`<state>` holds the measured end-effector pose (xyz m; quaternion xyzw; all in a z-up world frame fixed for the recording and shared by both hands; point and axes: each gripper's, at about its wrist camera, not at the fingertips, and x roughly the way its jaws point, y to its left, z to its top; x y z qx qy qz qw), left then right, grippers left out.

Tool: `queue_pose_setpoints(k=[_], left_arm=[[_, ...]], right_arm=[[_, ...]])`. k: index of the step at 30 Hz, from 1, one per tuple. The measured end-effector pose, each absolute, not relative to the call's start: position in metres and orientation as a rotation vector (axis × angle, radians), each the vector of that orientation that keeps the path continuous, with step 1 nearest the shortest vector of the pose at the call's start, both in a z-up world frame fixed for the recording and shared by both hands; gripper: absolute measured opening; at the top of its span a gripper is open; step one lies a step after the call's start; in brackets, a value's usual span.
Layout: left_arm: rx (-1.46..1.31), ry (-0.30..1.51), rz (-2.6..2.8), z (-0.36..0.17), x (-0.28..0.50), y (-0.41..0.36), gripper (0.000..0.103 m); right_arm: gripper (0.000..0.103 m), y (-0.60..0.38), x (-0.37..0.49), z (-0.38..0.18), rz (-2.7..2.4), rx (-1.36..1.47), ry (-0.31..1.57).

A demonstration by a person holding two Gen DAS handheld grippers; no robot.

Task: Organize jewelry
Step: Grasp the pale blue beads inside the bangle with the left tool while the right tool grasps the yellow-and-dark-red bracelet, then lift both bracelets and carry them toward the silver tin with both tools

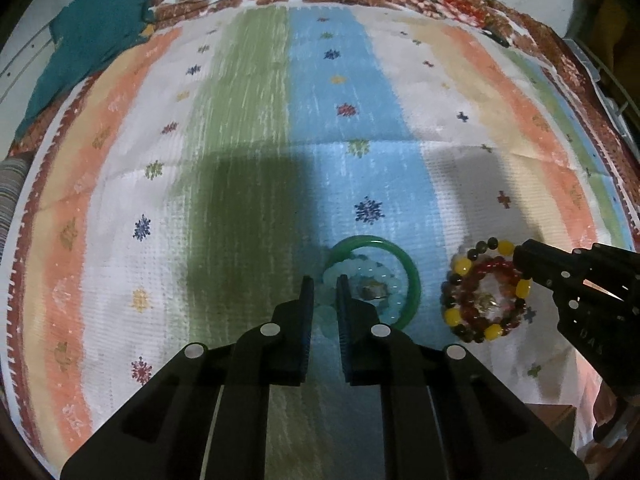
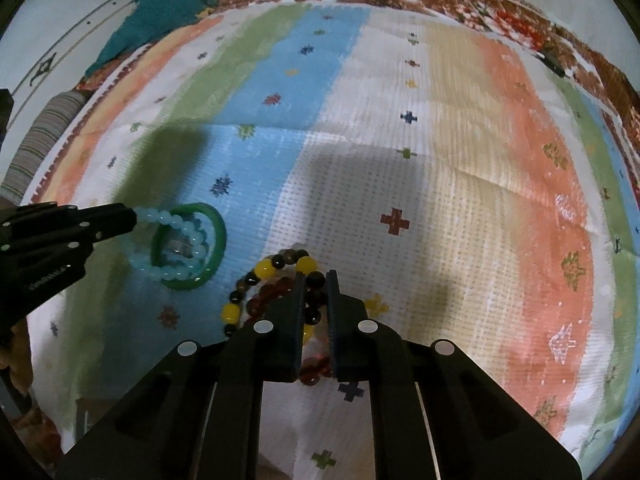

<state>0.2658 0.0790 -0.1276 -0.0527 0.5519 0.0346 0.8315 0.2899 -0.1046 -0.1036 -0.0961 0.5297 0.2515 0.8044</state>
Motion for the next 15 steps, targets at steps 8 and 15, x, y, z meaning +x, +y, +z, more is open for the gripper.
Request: queue_pose_setpoints(k=[8, 15], left_arm=[[-0.069, 1.111, 0.045, -0.103, 0.255, 0.057, 0.011], [-0.048, 1.083, 0.050, -0.091, 0.247, 0.051, 0.011]], right_arm=[[0.011, -0.103, 0.270, -0.078, 0.573, -0.201, 1.077], [0.011, -0.100, 0.256, -0.067, 0.570, -0.232, 1.041]])
